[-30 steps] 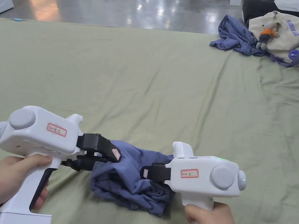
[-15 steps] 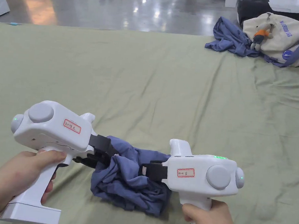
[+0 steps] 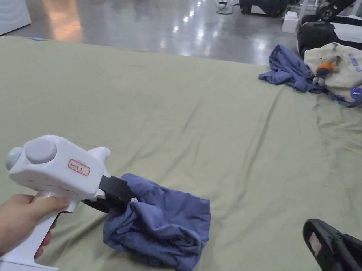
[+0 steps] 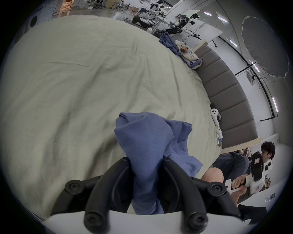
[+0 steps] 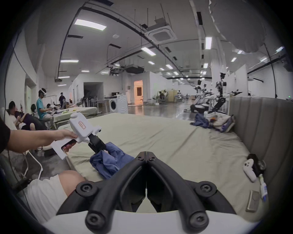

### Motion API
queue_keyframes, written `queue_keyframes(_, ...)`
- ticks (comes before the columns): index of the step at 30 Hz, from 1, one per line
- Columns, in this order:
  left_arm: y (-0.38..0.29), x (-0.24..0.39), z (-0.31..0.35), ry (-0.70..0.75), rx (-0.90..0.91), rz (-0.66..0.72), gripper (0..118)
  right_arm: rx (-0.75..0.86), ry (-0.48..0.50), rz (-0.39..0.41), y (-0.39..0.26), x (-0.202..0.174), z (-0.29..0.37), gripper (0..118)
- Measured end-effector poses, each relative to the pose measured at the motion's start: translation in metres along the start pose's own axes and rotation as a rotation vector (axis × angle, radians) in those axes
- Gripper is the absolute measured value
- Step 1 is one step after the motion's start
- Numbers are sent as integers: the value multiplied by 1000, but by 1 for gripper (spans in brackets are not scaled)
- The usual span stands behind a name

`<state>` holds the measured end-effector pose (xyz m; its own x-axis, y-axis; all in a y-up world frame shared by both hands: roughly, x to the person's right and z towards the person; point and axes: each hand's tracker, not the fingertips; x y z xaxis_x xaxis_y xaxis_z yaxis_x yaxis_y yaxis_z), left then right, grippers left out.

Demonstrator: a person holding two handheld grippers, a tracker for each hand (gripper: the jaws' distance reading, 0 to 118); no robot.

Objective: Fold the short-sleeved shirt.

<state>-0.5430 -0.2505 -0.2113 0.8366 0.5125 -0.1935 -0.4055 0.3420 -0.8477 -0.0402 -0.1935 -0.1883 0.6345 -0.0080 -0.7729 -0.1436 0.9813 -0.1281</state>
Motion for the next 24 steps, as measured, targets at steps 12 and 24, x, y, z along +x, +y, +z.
queue_keyframes(12,54,-164,105,181,-15,2,27,-72,-77,101,-5,-32,-31,2)
queue_keyframes(24,70,-383,234,537,252,289,26,-221,-90,144,-5,-57,-76,2)
